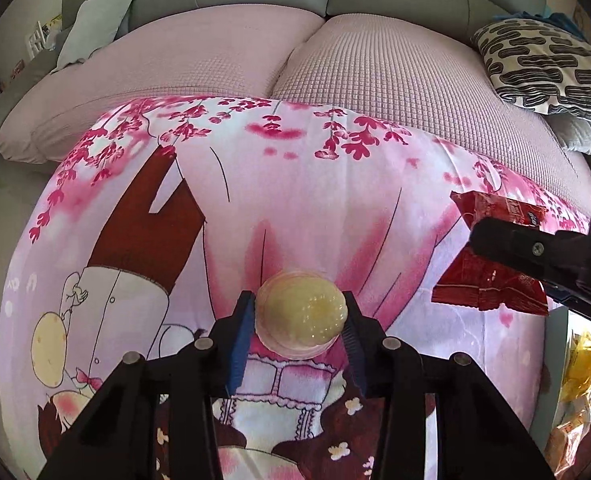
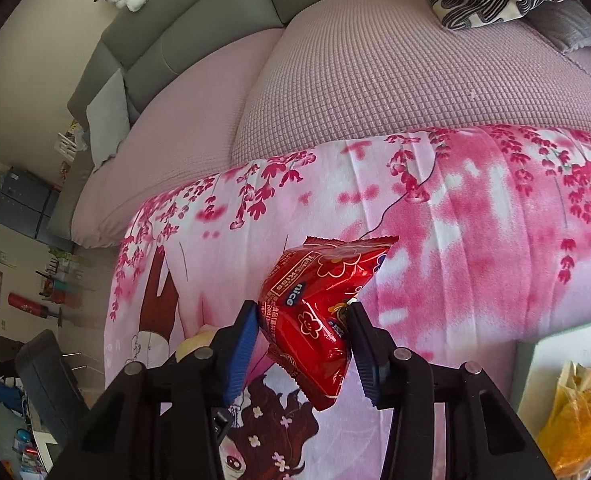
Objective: Organize snacks
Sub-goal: 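Carry red packet with right while left carries cream bun over the tray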
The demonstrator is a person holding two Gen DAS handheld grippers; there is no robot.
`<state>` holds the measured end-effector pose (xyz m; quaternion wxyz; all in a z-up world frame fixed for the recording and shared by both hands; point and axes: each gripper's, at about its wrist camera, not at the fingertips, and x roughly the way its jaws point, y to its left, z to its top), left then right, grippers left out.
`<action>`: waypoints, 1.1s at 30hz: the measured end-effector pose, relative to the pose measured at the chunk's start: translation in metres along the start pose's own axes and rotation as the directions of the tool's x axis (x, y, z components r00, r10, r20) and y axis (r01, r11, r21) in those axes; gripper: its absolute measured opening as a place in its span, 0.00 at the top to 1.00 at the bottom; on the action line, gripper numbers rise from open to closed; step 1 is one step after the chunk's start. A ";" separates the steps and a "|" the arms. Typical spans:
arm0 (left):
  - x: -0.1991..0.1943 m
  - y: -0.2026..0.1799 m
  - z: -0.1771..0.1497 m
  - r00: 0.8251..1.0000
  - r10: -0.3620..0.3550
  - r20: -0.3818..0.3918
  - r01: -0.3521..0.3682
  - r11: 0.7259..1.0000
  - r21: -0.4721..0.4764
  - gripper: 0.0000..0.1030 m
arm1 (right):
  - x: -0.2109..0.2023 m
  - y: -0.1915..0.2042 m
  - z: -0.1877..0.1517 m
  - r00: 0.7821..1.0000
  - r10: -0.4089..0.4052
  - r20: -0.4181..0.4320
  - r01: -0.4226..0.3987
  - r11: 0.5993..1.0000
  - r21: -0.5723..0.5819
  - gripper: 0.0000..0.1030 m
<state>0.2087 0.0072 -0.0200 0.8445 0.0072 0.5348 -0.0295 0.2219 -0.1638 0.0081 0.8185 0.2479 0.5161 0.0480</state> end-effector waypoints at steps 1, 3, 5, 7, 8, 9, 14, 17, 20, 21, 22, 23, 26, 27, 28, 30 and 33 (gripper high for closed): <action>-0.005 -0.001 -0.003 1.000 -0.001 0.006 0.001 1.000 -0.005 0.58 | -0.009 0.000 -0.004 1.000 -0.005 0.015 0.005 1.000 -0.009 0.53; -0.017 -0.002 -0.008 1.000 -0.008 0.018 0.008 1.000 -0.016 0.58 | -0.027 -0.002 -0.013 0.999 -0.012 0.040 0.013 1.000 -0.022 0.53; -0.029 -0.004 -0.013 0.999 -0.023 0.031 0.023 1.000 -0.018 0.58 | -0.044 -0.004 -0.023 0.998 -0.016 0.065 0.018 0.999 -0.034 0.53; -0.040 -0.008 -0.016 0.999 -0.025 0.045 0.026 0.999 -0.019 0.58 | -0.060 -0.007 -0.035 0.996 -0.025 0.091 0.029 0.999 -0.041 0.53; -0.046 -0.011 -0.019 0.998 -0.027 0.052 0.028 0.999 -0.019 0.58 | -0.068 -0.009 -0.041 0.994 -0.026 0.104 0.031 0.999 -0.043 0.53; -0.052 -0.014 -0.022 0.998 -0.034 0.058 0.035 0.999 -0.018 0.58 | -0.075 -0.011 -0.047 0.993 -0.031 0.114 0.036 0.998 -0.043 0.53; -0.076 -0.028 -0.035 0.994 -0.064 0.085 0.065 0.998 -0.014 0.58 | -0.106 -0.023 -0.076 0.986 -0.054 0.159 0.059 0.998 -0.028 0.53; -0.090 -0.041 -0.044 0.992 -0.073 0.100 0.073 0.997 0.002 0.58 | -0.125 -0.038 -0.093 0.980 -0.059 0.190 0.061 0.998 -0.001 0.53; -0.104 -0.054 -0.051 0.988 -0.087 0.124 0.086 0.996 0.012 0.58 | -0.146 -0.056 -0.111 0.969 -0.081 0.233 0.074 0.996 0.041 0.53; -0.109 -0.059 -0.054 0.987 -0.096 0.131 0.094 0.995 0.017 0.58 | -0.153 -0.064 -0.117 0.965 -0.092 0.245 0.080 0.995 0.059 0.53; -0.113 -0.065 -0.058 0.985 -0.104 0.135 0.102 0.995 0.025 0.58 | -0.160 -0.073 -0.122 0.961 -0.105 0.256 0.088 0.993 0.075 0.53; -0.117 -0.072 -0.061 0.984 -0.111 0.139 0.107 0.994 0.037 0.58 | -0.167 -0.082 -0.126 0.956 -0.119 0.269 0.097 0.991 0.093 0.53; -0.128 -0.098 -0.067 0.978 -0.143 0.153 0.130 0.987 0.089 0.58 | -0.189 -0.112 -0.135 0.941 -0.154 0.301 0.110 0.981 0.157 0.53; -0.132 -0.108 -0.069 0.975 -0.157 0.159 0.141 0.984 0.112 0.58 | -0.197 -0.122 -0.139 0.935 -0.169 0.312 0.116 0.977 0.182 0.53; -0.136 -0.119 -0.071 0.971 -0.173 0.163 0.151 0.979 0.138 0.58 | -0.204 -0.133 -0.141 0.928 -0.189 0.321 0.126 0.970 0.206 0.53; -0.143 -0.143 -0.078 0.964 -0.208 0.164 0.175 0.965 0.197 0.58 | -0.219 -0.151 -0.147 0.911 -0.240 0.336 0.158 0.954 0.253 0.53; -0.150 -0.180 -0.091 0.953 -0.268 0.143 0.218 0.931 0.294 0.58 | -0.235 -0.173 -0.155 0.893 -0.283 0.349 0.177 0.936 0.304 0.53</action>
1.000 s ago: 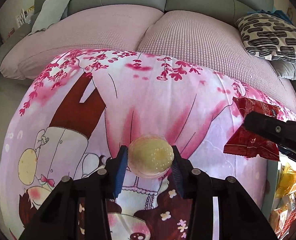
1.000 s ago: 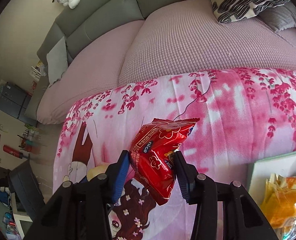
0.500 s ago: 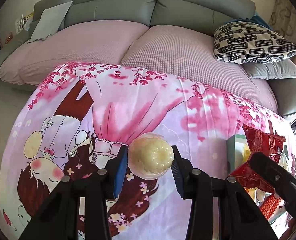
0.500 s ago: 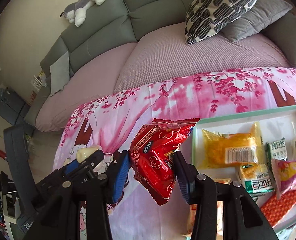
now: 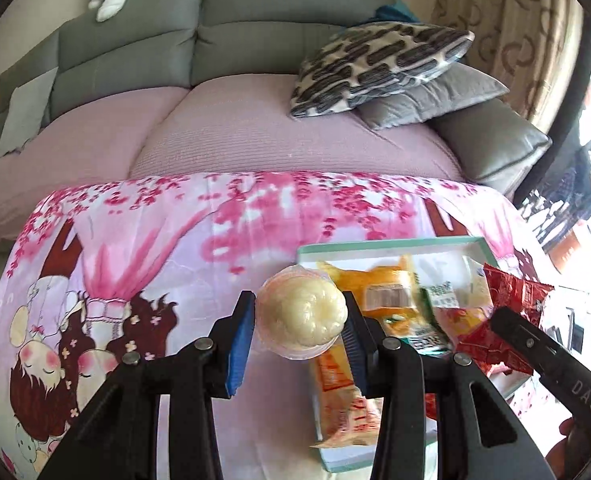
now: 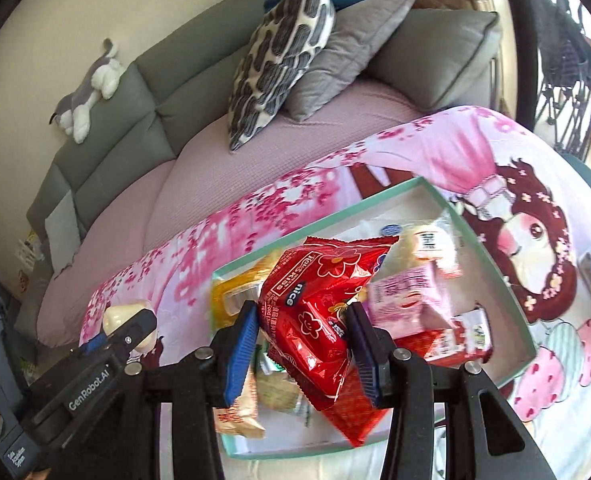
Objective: Organize snacks
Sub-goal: 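Carry red packet with right while left carries cream bun over the tray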
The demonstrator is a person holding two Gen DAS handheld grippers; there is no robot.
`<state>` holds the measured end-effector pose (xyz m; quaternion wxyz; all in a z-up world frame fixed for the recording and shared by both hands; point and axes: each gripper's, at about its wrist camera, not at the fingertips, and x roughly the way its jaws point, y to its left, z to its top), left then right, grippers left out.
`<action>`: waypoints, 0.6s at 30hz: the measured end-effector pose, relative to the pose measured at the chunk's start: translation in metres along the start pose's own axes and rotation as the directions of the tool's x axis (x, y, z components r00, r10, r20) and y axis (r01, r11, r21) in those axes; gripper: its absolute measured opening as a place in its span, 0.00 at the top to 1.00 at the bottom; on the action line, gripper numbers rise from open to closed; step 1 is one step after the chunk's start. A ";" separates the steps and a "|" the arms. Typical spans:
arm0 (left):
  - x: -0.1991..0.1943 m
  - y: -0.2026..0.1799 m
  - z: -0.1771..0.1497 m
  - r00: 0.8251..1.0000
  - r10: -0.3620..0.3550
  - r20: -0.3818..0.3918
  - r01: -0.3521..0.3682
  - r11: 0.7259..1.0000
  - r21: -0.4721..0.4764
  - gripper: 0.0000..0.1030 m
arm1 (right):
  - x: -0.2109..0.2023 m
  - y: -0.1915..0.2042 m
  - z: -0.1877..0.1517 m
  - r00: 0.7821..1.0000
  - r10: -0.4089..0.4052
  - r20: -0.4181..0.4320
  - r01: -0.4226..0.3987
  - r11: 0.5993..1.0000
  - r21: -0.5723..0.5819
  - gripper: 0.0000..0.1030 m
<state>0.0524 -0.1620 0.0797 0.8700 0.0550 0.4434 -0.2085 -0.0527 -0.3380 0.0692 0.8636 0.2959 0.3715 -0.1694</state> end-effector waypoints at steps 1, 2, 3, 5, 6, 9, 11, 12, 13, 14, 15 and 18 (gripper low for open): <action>0.001 -0.012 -0.001 1.000 -0.019 -0.005 0.019 0.999 0.027 0.58 | -0.003 -0.006 0.000 1.000 -0.001 0.005 0.001 1.000 0.008 0.53; 0.002 -0.025 -0.003 0.999 -0.034 -0.010 0.034 0.998 0.055 0.58 | -0.006 -0.011 -0.001 1.000 -0.001 0.008 0.001 1.000 0.011 0.53; 0.003 -0.037 -0.005 0.999 -0.044 -0.017 0.045 0.996 0.083 0.58 | -0.007 -0.014 -0.002 1.000 0.000 0.006 0.000 1.000 0.013 0.53; 0.007 -0.057 -0.011 0.997 -0.061 -0.037 0.065 0.990 0.129 0.58 | -0.006 -0.019 -0.005 1.000 0.005 -0.006 -0.005 1.000 0.017 0.53; 0.010 -0.065 -0.014 0.996 -0.073 -0.052 0.080 0.986 0.145 0.58 | -0.004 -0.021 -0.006 1.000 0.008 -0.012 -0.008 1.000 0.018 0.53; 0.019 -0.079 -0.023 0.993 -0.076 -0.088 0.090 0.980 0.176 0.58 | 0.004 -0.021 -0.010 0.999 0.012 -0.042 -0.012 1.000 0.006 0.53; 0.024 -0.084 -0.029 0.992 -0.069 -0.107 0.089 0.977 0.193 0.58 | 0.009 -0.022 -0.016 0.998 0.015 -0.068 -0.015 1.000 -0.004 0.53; 0.027 -0.085 -0.031 0.991 -0.065 -0.116 0.087 0.977 0.196 0.58 | 0.011 -0.021 -0.018 0.997 0.017 -0.077 -0.018 1.000 -0.008 0.53; 0.029 -0.086 -0.032 0.991 -0.059 -0.122 0.083 0.976 0.200 0.58 | 0.013 -0.021 -0.019 0.996 0.019 -0.082 -0.020 1.000 -0.012 0.53; 0.031 -0.087 -0.033 0.991 -0.052 -0.126 0.077 0.976 0.204 0.58 | 0.014 -0.021 -0.020 0.996 0.020 -0.086 -0.021 1.000 -0.015 0.53; 0.032 -0.086 -0.034 0.991 -0.047 -0.129 0.073 0.976 0.207 0.58 | 0.015 -0.021 -0.020 0.996 0.020 -0.090 -0.021 1.000 -0.017 0.53; 0.035 -0.087 -0.037 0.990 -0.034 -0.133 0.062 0.976 0.210 0.58 | 0.020 -0.022 -0.022 0.994 0.024 -0.107 -0.026 1.000 -0.016 0.53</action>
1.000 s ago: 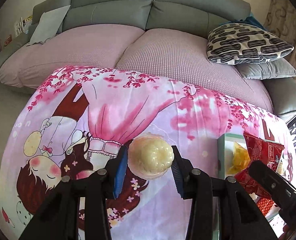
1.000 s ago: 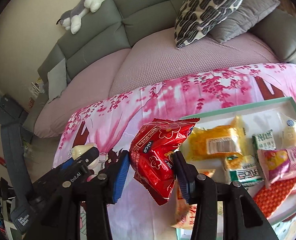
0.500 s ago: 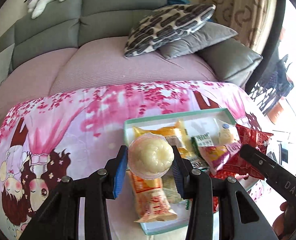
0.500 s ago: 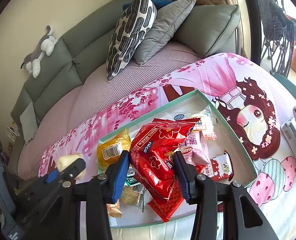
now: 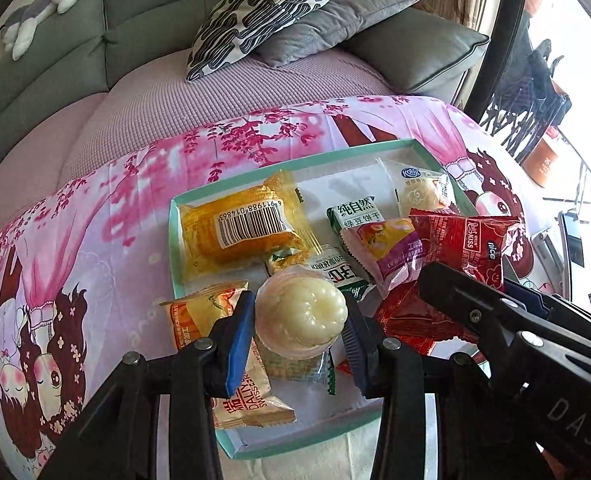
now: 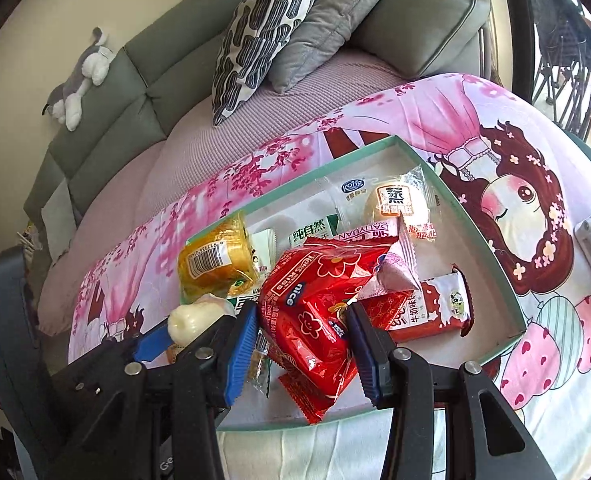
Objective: Organize snacks
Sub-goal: 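Carry red packet with right while left carries cream bun over the tray, then lower and open right gripper on red packet while left releases cream bun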
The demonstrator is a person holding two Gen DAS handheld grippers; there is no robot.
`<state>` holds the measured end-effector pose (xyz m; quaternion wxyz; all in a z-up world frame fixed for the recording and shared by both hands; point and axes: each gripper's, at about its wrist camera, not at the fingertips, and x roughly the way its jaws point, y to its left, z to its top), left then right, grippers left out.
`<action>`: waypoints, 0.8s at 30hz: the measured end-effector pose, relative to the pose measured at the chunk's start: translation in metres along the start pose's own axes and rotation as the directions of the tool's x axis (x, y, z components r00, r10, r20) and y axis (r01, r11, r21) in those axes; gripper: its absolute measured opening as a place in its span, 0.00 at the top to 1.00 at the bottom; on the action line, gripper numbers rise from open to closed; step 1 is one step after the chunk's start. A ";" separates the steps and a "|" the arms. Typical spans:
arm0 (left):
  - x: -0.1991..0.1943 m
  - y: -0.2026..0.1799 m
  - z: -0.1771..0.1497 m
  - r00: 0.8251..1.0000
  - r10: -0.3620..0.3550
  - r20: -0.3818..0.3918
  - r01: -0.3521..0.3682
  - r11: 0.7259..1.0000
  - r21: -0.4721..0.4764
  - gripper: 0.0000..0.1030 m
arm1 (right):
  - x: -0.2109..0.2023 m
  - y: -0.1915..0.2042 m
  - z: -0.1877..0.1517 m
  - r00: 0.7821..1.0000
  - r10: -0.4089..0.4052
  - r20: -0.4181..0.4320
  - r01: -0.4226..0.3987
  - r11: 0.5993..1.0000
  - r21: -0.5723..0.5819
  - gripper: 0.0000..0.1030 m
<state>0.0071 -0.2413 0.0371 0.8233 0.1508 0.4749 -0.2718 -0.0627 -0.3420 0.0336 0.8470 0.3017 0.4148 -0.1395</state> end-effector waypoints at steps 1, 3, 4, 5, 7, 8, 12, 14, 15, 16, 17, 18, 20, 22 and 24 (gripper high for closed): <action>0.001 -0.001 0.000 1.000 0.004 -0.002 -0.004 1.000 0.002 0.58 | 0.001 0.000 0.000 1.000 0.000 -0.004 0.000 1.000 0.000 0.53; 0.004 -0.001 -0.001 1.000 0.007 -0.011 -0.007 1.000 0.005 0.58 | 0.003 -0.001 0.000 1.000 -0.001 -0.008 0.001 1.000 -0.001 0.53; 0.006 -0.001 -0.001 1.000 0.005 -0.015 -0.005 1.000 0.005 0.58 | 0.004 -0.001 0.000 1.000 -0.001 -0.010 0.001 1.000 -0.001 0.53; 0.007 -0.001 -0.001 1.000 0.004 -0.017 -0.004 1.000 0.005 0.58 | 0.005 -0.002 0.000 1.000 -0.002 -0.012 0.002 1.000 0.000 0.53; 0.008 -0.002 -0.001 1.000 0.007 -0.019 -0.007 1.000 0.010 0.58 | 0.007 -0.002 -0.001 1.000 -0.005 -0.018 0.005 1.000 -0.001 0.53; 0.008 -0.003 -0.001 1.000 0.009 -0.019 -0.009 1.000 0.014 0.58 | 0.008 -0.001 -0.001 1.000 -0.005 -0.021 0.005 1.000 -0.001 0.53; 0.011 -0.005 -0.002 1.000 0.015 -0.026 -0.014 1.000 0.021 0.58 | 0.009 -0.001 -0.001 1.000 -0.008 -0.021 0.008 1.000 -0.003 0.53; 0.012 -0.005 -0.002 0.999 0.018 -0.029 -0.017 1.000 0.023 0.58 | 0.010 -0.002 -0.001 1.000 -0.009 -0.025 0.009 1.000 -0.001 0.53; 0.013 -0.005 -0.002 0.999 0.019 -0.031 -0.018 1.000 0.023 0.57 | 0.012 -0.002 -0.001 1.000 -0.009 -0.028 0.009 1.000 0.001 0.53; 0.013 -0.005 -0.002 0.999 0.020 -0.034 -0.020 1.000 0.023 0.57 | 0.013 -0.003 -0.001 0.999 -0.009 -0.031 0.009 1.000 0.002 0.53; 0.014 -0.004 -0.003 0.999 0.022 -0.036 -0.021 1.000 0.021 0.57 | 0.014 -0.003 -0.001 0.999 -0.011 -0.034 0.011 1.000 0.002 0.53; 0.015 -0.003 -0.003 0.999 0.022 -0.039 -0.021 1.000 0.018 0.57 | 0.015 -0.003 -0.002 0.999 -0.015 -0.037 0.015 1.000 0.000 0.53; 0.017 -0.002 -0.003 0.999 0.022 -0.046 -0.021 1.000 0.016 0.57 | 0.018 -0.004 -0.002 0.999 -0.019 -0.044 0.020 1.000 0.001 0.53; 0.019 -0.002 -0.004 0.998 0.024 -0.050 -0.024 1.000 0.015 0.57 | 0.020 -0.004 -0.002 0.999 -0.018 -0.050 0.018 1.000 0.003 0.53; 0.019 -0.002 -0.004 0.998 0.024 -0.051 -0.023 1.000 0.014 0.57 | 0.020 -0.004 -0.003 0.998 -0.019 -0.052 0.020 1.000 0.003 0.52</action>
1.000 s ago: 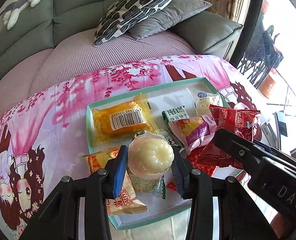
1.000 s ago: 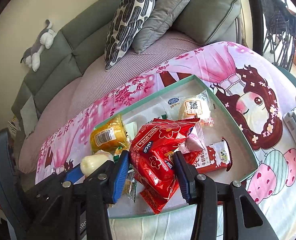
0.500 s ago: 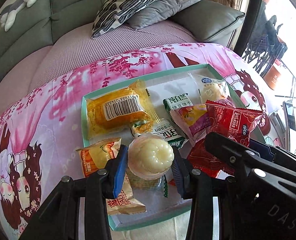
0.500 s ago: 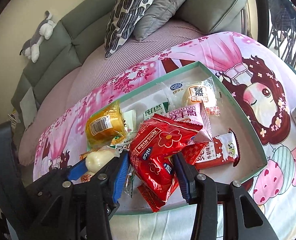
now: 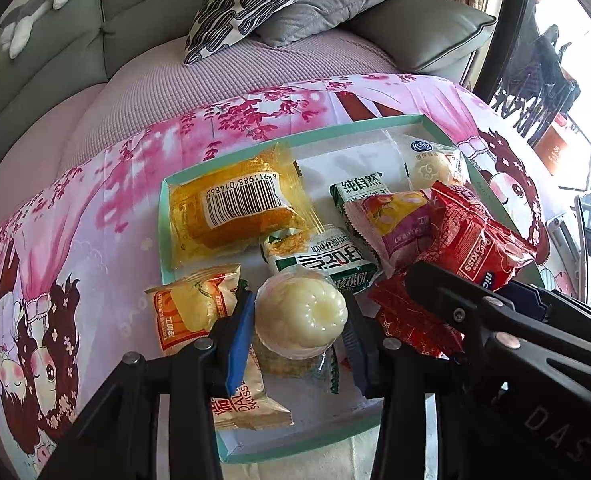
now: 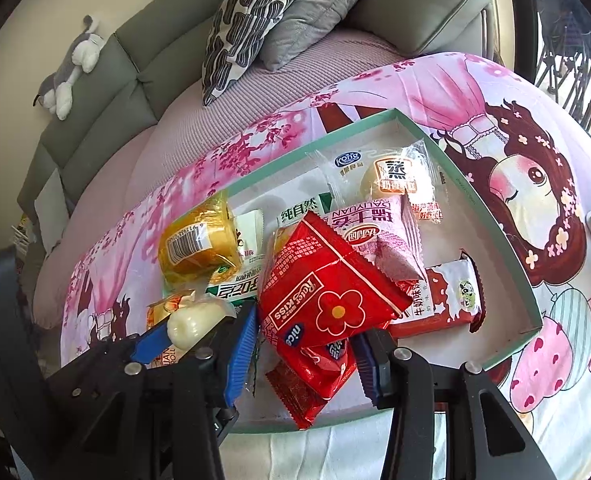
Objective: Organize snacks
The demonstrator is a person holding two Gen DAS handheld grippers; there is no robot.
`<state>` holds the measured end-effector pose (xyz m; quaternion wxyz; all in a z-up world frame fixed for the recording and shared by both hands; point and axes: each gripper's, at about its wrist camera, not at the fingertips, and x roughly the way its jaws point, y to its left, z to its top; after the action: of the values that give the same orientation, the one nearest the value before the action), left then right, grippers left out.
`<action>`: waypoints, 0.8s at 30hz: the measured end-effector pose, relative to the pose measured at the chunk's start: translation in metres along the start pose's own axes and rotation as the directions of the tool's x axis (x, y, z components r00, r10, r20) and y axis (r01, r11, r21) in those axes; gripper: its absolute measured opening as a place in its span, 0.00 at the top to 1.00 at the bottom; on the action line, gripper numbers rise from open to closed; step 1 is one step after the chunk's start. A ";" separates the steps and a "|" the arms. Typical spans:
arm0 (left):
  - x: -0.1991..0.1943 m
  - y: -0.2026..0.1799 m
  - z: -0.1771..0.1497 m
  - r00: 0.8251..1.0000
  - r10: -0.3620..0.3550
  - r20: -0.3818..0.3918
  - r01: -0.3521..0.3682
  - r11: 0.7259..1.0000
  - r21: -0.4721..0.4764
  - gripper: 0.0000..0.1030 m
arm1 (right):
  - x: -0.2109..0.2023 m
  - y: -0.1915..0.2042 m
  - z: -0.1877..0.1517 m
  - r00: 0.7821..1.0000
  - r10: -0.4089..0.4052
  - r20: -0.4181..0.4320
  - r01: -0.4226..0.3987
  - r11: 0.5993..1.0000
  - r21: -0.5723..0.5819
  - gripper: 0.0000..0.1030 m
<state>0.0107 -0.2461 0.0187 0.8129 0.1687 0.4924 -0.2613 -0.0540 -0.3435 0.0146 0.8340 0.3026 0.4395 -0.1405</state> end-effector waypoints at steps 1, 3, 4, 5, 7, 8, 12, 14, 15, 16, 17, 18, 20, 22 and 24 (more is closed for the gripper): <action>0.000 0.000 0.000 1.000 -0.001 0.000 0.001 1.000 0.000 0.57 | 0.000 0.000 0.000 1.000 -0.001 0.000 0.001 1.000 0.000 0.52; 0.000 -0.001 0.000 1.000 -0.003 -0.005 0.003 1.000 0.000 0.57 | 0.000 0.001 0.000 1.000 -0.003 0.000 0.003 1.000 -0.001 0.52; 0.001 -0.002 0.000 1.000 -0.005 -0.009 0.005 1.000 0.000 0.57 | 0.000 0.001 0.000 1.000 -0.004 -0.002 0.004 1.000 -0.002 0.52; 0.001 -0.002 -0.001 1.000 -0.006 -0.012 0.006 1.000 -0.002 0.57 | 0.000 0.001 0.000 1.000 -0.004 -0.003 0.004 1.000 -0.005 0.52; 0.000 -0.003 -0.001 1.000 -0.009 -0.014 0.009 1.000 0.000 0.57 | 0.001 0.001 0.001 1.000 -0.001 -0.006 0.001 1.000 -0.002 0.49; -0.002 -0.003 -0.001 1.000 -0.010 -0.011 0.010 1.000 0.001 0.57 | 0.002 0.000 0.001 1.000 0.001 -0.006 -0.001 1.000 0.003 0.45; -0.008 -0.003 0.000 1.000 -0.008 0.005 0.008 1.000 0.000 0.49 | 0.001 0.000 0.001 1.000 -0.008 -0.003 0.008 1.000 0.002 0.39; -0.009 -0.002 -0.001 1.000 -0.007 0.006 0.007 1.000 0.000 0.48 | 0.001 0.000 0.001 1.000 -0.008 -0.001 0.008 1.000 0.002 0.34; -0.011 -0.002 -0.001 1.000 -0.006 0.007 0.006 1.000 -0.003 0.48 | 0.001 0.000 0.001 1.000 -0.009 -0.002 0.009 1.000 0.000 0.34; -0.012 -0.001 -0.001 1.000 -0.004 0.009 0.004 1.000 -0.006 0.47 | 0.001 0.001 0.001 1.000 -0.011 0.000 0.011 1.000 -0.002 0.32; -0.014 0.000 -0.002 1.000 -0.002 0.012 0.002 1.000 -0.006 0.47 | 0.000 0.001 0.001 1.000 -0.015 0.001 0.015 1.000 -0.006 0.31; -0.017 0.001 -0.003 1.000 0.002 0.016 -0.002 1.000 -0.004 0.47 | -0.001 0.001 0.001 1.000 -0.020 0.005 0.020 1.000 -0.011 0.30; -0.021 0.003 -0.004 1.000 0.012 0.024 -0.012 1.000 -0.003 0.44 | -0.003 0.002 0.001 1.000 -0.025 0.015 0.025 1.000 -0.016 0.25; -0.025 0.006 -0.006 0.999 0.021 0.029 -0.021 1.000 -0.005 0.42 | -0.005 0.002 0.001 0.999 -0.024 0.024 0.025 1.000 -0.018 0.21; -0.028 0.009 -0.008 0.999 0.035 0.033 -0.034 0.999 -0.005 0.41 | -0.007 0.003 0.000 0.999 -0.024 0.033 0.025 0.999 -0.024 0.17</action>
<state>-0.0001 -0.2273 0.0405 0.8257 0.1708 0.4765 -0.2488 -0.0568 -0.3410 0.0218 0.8430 0.2848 0.4309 -0.1504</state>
